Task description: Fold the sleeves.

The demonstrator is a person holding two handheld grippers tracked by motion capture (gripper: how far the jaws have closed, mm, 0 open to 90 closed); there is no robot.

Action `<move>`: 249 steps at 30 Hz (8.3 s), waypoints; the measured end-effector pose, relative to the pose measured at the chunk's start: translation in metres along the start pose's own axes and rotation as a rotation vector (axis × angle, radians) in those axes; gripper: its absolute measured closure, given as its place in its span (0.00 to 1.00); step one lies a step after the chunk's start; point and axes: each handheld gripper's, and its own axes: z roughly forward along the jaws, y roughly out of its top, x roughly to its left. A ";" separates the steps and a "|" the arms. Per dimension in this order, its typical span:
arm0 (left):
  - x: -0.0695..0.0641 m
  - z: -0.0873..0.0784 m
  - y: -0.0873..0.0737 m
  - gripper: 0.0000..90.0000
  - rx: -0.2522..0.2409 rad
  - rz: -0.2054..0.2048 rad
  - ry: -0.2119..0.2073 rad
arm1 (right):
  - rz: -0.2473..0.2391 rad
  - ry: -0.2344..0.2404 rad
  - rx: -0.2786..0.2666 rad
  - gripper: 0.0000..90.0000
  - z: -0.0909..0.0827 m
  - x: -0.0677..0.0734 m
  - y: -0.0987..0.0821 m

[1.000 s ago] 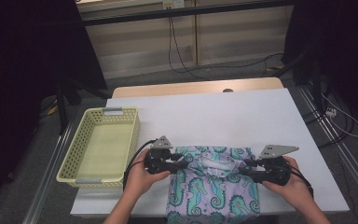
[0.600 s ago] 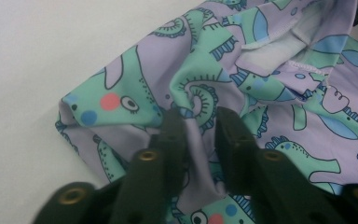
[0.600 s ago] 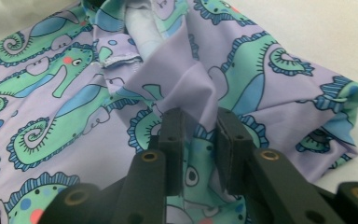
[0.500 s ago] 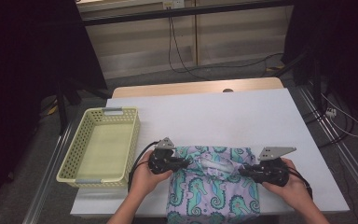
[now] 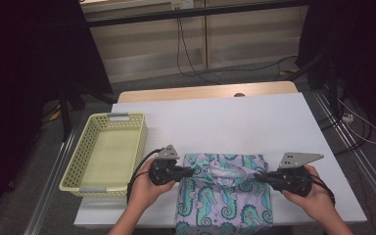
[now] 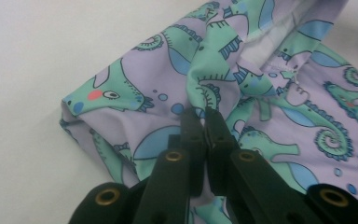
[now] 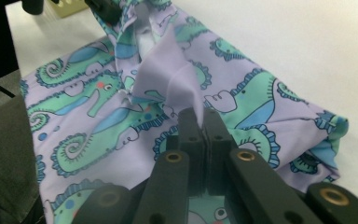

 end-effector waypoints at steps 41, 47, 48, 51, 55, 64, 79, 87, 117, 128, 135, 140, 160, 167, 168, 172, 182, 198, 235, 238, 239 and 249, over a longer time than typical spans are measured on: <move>0.046 0.027 0.014 0.37 -0.004 -0.079 0.146 | 0.125 -0.260 0.069 0.52 0.034 -0.048 0.001; 0.051 0.036 0.002 0.36 0.051 -0.059 0.178 | 0.108 -0.285 0.120 0.53 0.036 -0.046 -0.009; 0.051 0.037 0.000 0.36 0.044 -0.064 0.171 | 0.111 -0.283 0.121 0.54 0.036 -0.046 -0.009; 0.050 0.037 -0.003 0.37 0.035 -0.055 0.171 | 0.140 -0.272 0.125 0.56 0.037 -0.045 -0.013; 0.048 0.036 -0.004 0.38 0.038 -0.039 0.178 | 0.162 -0.283 0.120 0.57 0.037 -0.043 -0.014; 0.045 0.035 -0.004 0.42 0.059 -0.030 0.191 | 0.167 -0.278 0.122 0.62 0.037 -0.042 -0.014; 0.035 0.031 -0.002 0.85 0.113 -0.079 0.118 | 0.180 -0.212 0.125 0.87 0.037 -0.041 -0.013; 0.037 0.020 0.004 0.93 0.108 -0.097 0.098 | 0.167 -0.215 0.123 0.89 0.037 -0.040 -0.011; 0.077 0.001 0.040 0.94 -0.031 -0.115 0.222 | 0.131 -0.339 -0.056 0.92 0.047 -0.070 0.059; 0.104 0.003 0.053 0.93 -0.034 -0.103 0.261 | 0.123 -0.372 -0.022 0.91 0.071 -0.093 0.090; 0.107 0.014 0.034 0.52 -0.024 -0.200 0.263 | 0.147 -0.352 0.074 0.66 0.084 -0.098 0.078; 0.094 0.012 0.029 0.39 -0.027 -0.184 0.255 | 0.155 -0.308 0.079 0.58 0.076 -0.080 0.060; 0.040 0.002 0.000 0.27 -0.068 -0.106 0.153 | 0.077 -0.179 0.069 0.52 0.055 -0.014 0.018; 0.028 0.010 -0.004 0.33 -0.077 -0.053 0.117 | 0.044 -0.154 0.130 0.57 0.065 -0.012 0.011; 0.027 0.011 -0.005 0.34 -0.058 -0.028 0.129 | 0.039 -0.151 0.134 0.58 0.066 -0.013 0.011; 0.028 0.017 -0.010 0.38 -0.034 -0.023 0.123 | 0.033 -0.144 0.159 0.65 0.066 -0.017 0.010; 0.022 0.026 -0.014 0.49 0.077 0.077 0.166 | 0.034 -0.138 0.142 0.76 0.062 -0.022 0.001; 0.030 0.023 -0.008 0.68 0.108 0.043 0.151 | -0.012 -0.154 0.136 0.93 0.063 -0.022 0.000; 0.019 0.003 -0.006 0.99 0.099 -0.070 0.095 | -0.016 -0.081 0.039 1.00 0.042 -0.013 0.006; 0.017 0.000 -0.008 0.99 0.092 -0.066 0.095 | -0.014 -0.073 0.034 1.00 0.039 -0.012 0.005; 0.017 -0.001 -0.008 0.99 0.086 -0.068 0.094 | -0.012 -0.067 0.033 1.00 0.039 -0.011 0.004; 0.017 -0.011 -0.012 0.99 0.052 -0.079 0.081 | -0.022 -0.053 0.026 1.00 0.036 -0.005 0.007</move>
